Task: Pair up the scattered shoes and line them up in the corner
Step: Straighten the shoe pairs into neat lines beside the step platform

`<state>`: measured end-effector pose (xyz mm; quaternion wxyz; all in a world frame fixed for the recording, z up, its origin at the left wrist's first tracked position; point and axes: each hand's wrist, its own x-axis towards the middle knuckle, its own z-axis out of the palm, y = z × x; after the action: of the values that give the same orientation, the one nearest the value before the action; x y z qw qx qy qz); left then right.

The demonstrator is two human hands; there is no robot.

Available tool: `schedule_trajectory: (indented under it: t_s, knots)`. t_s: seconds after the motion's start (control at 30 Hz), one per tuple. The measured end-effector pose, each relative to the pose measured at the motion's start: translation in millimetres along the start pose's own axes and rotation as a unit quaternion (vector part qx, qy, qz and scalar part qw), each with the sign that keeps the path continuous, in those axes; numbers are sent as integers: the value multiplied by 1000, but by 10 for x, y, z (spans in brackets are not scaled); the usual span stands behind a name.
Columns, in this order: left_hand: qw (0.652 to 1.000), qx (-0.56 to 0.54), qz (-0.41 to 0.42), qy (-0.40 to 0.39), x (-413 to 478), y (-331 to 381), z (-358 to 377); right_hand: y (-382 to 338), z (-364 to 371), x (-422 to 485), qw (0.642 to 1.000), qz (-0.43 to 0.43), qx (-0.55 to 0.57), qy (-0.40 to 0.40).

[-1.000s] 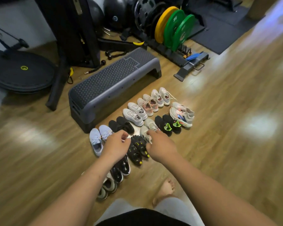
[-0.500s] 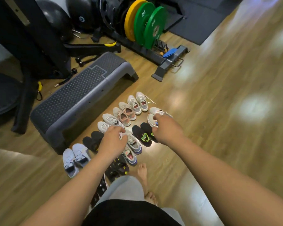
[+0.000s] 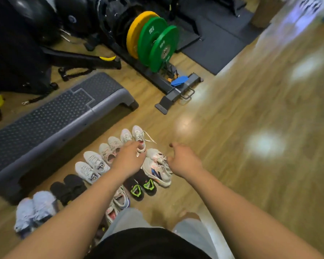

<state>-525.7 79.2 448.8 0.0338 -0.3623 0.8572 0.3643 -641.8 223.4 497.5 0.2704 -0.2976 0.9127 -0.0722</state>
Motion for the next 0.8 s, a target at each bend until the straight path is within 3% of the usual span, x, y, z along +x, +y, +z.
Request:
schedule_trajectory:
  t_s: [0.23, 0.37, 0.57, 0.8]
  knots:
    - [977, -75, -155, 127, 555, -12, -128, -277, -255, 1281, 980, -171, -59, -88]
    - [951, -117, -236, 163, 610, 176, -21, -317, -384, 1789, 962, -217, -90, -137]
    - [915, -143, -327, 190, 722, 226, 251, -391, -339, 2481, 958, -179, -97, -202]
    - [933, -117, -322, 109, 1493, -449, 620, -445, 453, 3421, 972, -78, -56, -213]
